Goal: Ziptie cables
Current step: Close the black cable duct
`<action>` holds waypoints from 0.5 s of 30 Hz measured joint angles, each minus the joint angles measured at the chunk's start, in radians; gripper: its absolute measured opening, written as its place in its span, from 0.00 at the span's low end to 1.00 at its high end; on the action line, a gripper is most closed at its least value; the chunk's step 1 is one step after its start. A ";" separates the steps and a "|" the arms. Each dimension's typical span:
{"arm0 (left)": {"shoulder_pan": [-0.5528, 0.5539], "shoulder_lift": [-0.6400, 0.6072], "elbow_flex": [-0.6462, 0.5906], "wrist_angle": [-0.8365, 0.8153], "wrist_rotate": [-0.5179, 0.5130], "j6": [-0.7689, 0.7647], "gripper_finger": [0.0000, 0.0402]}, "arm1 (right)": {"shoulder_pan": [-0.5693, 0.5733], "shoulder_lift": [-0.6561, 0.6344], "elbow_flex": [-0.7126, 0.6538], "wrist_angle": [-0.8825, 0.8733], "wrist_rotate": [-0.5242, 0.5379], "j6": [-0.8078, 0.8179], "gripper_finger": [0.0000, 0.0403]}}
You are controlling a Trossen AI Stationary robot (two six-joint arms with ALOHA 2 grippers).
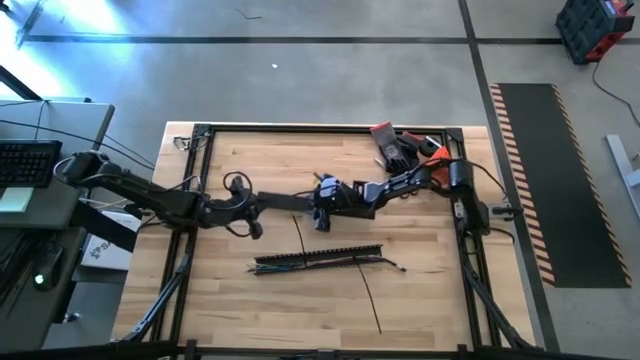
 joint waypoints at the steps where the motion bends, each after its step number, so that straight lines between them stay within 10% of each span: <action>1: -0.013 -0.020 0.000 -0.016 -0.021 -0.004 0.03 | 0.000 -0.022 0.000 -0.017 0.014 -0.001 0.53; 15: -0.215 -0.307 0.027 -0.068 -0.164 0.108 0.00 | 0.062 -0.329 0.003 -0.136 -0.009 -0.017 0.53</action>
